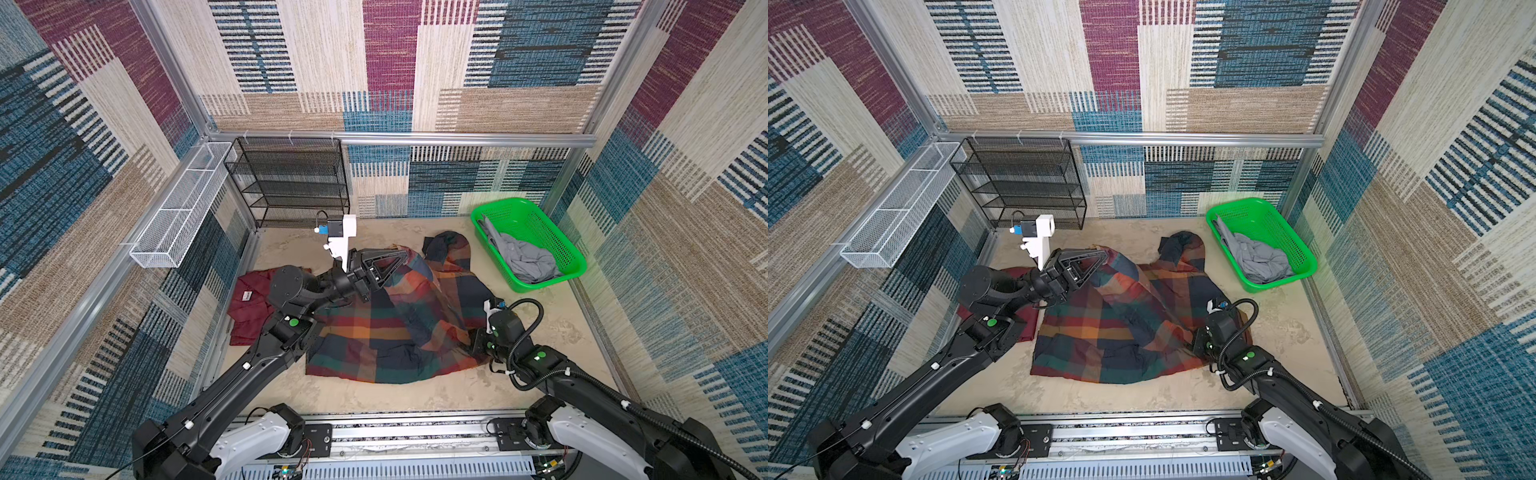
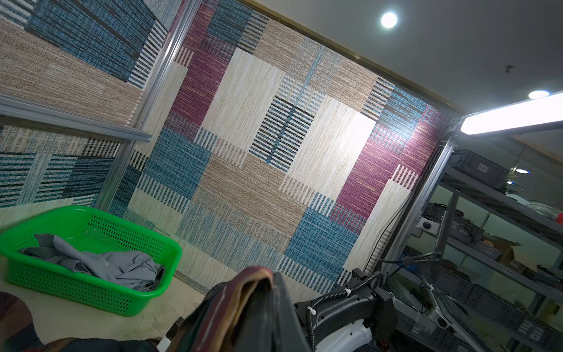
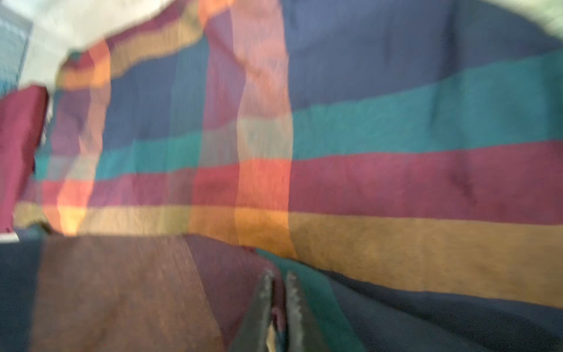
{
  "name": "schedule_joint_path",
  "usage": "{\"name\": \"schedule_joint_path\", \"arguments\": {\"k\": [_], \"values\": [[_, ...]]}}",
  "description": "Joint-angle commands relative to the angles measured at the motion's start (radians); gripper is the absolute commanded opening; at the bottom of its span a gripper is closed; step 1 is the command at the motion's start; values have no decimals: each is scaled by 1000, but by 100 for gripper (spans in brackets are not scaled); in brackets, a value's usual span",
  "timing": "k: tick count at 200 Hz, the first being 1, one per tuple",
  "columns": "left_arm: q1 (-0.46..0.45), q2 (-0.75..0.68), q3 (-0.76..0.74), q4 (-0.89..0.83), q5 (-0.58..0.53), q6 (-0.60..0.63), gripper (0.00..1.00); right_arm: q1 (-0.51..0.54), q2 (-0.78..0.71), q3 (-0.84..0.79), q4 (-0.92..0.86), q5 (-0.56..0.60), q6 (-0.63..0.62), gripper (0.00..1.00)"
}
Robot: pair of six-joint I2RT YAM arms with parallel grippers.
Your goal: Fold and stack the long sleeve shirts
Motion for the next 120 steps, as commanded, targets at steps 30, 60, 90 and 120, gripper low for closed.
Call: {"name": "schedule_joint_path", "arguments": {"k": [30,60,90,120], "values": [[3,-18,-45,81,24,-21,0,1,-107,16,-60,83,54,24],[3,-28,-54,43,5,3,0,-1,-113,10,-65,47,63,60],[13,-33,-46,-28,-40,20,0,2,-124,-25,-41,-21,58,68],[18,-32,-29,-99,-79,14,0,3,-110,-86,22,-81,55,70]]}}
